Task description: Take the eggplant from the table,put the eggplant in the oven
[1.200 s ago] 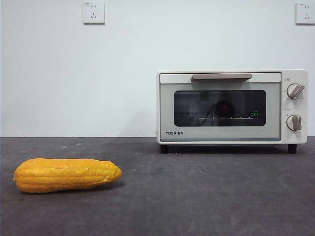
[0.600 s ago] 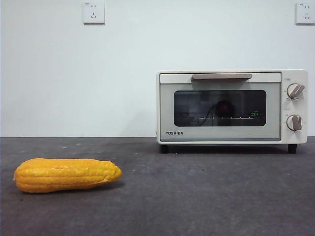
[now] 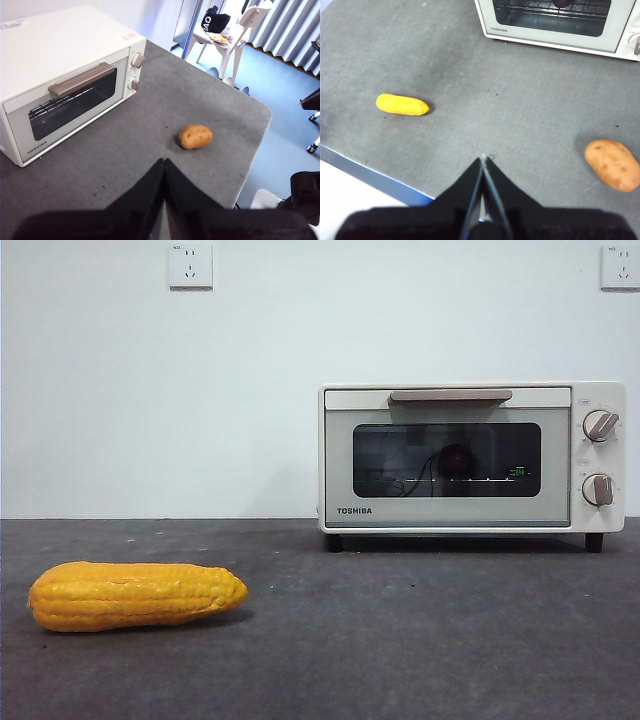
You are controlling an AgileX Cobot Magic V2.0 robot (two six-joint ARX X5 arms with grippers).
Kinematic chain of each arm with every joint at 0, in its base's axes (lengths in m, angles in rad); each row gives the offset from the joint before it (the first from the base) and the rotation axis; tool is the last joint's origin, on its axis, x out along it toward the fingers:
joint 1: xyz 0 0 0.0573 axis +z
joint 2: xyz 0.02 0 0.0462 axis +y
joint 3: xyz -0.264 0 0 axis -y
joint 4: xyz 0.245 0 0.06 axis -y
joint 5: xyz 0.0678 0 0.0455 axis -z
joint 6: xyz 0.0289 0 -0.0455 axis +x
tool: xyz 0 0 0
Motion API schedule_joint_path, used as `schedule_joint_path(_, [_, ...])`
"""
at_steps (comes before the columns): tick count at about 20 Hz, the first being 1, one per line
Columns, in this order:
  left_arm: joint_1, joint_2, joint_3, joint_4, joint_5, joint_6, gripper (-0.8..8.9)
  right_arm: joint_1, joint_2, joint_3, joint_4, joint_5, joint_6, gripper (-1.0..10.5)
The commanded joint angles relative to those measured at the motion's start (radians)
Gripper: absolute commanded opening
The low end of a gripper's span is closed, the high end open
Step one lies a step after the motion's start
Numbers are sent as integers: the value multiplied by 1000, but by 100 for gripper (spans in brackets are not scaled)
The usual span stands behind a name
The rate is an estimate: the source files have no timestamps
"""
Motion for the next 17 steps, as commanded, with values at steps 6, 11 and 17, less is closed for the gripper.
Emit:
schedule_joint_path(6, [0, 1, 3, 13, -43, 11, -4, 1, 0, 0, -18, 5, -5, 1])
schedule_joint_path(11, [44, -14, 2, 38, -261, 112, -4, 1, 0, 0, -17, 5, -5, 1])
schedule_joint_path(17, [238, -82, 2, 139, -301, 255, -4, 1, 5, 0, -17, 5, -5, 1])
